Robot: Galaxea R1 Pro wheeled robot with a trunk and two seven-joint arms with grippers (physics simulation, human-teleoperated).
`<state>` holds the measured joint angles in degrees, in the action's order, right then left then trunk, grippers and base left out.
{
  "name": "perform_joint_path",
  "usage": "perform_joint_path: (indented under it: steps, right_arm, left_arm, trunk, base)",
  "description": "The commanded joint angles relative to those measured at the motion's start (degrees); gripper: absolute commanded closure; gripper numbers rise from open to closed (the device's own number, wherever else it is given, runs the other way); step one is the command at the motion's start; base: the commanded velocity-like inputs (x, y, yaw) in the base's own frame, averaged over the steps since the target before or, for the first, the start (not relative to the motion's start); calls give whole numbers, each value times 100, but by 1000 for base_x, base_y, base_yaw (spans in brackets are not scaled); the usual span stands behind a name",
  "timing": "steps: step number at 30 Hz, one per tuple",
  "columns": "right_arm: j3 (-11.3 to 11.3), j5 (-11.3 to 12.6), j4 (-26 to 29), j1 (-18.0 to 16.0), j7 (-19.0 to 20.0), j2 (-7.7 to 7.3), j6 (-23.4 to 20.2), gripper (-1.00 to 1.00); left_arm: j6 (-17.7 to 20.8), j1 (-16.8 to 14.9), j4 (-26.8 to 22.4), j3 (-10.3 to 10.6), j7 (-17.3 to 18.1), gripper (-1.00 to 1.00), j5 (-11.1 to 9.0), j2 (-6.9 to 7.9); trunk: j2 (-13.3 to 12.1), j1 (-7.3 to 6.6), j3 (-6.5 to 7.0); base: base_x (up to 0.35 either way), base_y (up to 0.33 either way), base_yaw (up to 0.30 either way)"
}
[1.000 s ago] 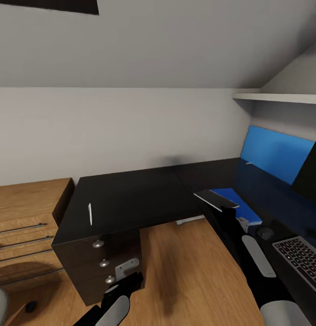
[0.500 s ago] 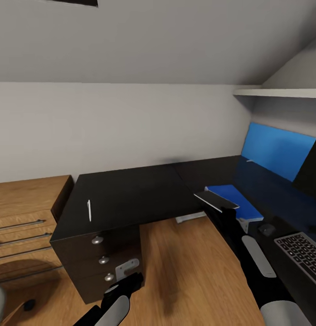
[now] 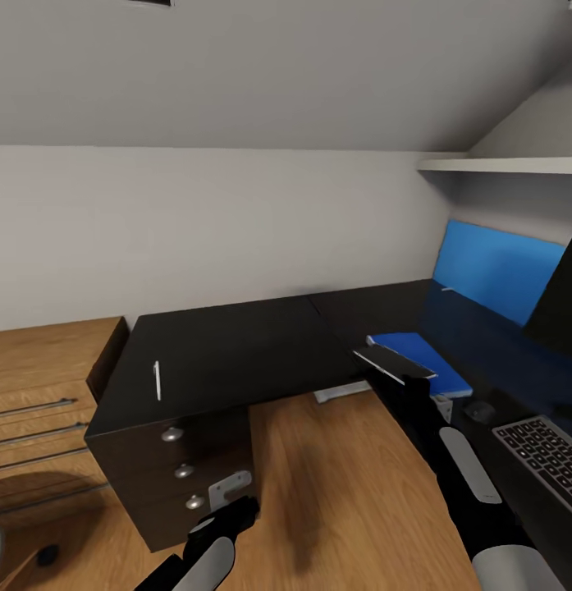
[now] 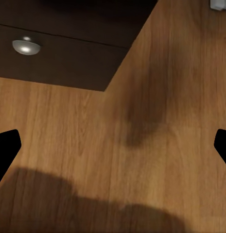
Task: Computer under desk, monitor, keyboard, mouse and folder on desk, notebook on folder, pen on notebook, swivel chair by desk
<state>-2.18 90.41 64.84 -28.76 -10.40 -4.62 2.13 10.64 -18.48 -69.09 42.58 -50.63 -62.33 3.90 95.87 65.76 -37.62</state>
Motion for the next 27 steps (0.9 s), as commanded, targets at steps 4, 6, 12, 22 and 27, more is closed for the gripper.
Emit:
perform_joint_path:
  steps: [4, 6, 12, 22, 27]
  right_arm:
    - [-6, 52, 10, -2, -22, 0, 24, 100]
    - [-9, 48, 11, -3, -20, 1, 24, 100]
    - [-11, 47, 9, -3, -22, -3, 24, 100]
    - [-11, 41, 9, -4, -26, -4, 19, 100]
    - [-7, 33, 15, -3, -30, -4, 16, 100]
  left_arm:
    - [26, -6, 30, 16, -35, -100, -11, 6]
    - [26, -6, 61, 18, -35, -100, -15, 4]
    - [24, -6, 78, 22, -35, -100, -15, 6]
    - [18, -6, 146, 91, -35, -100, -2, -3]
    - [17, -6, 149, 106, -35, -100, 2, -1]
  trunk:
    - [3, 0, -7]
    - [3, 0, -11]
    - [3, 0, -28]
    - [3, 0, -52]
    - [3, 0, -53]
  base:
    - [0, 0, -165]
    - [0, 0, -225]
    - [0, 0, -241]
    - [11, 0, -176]
    - [181, 0, -11]
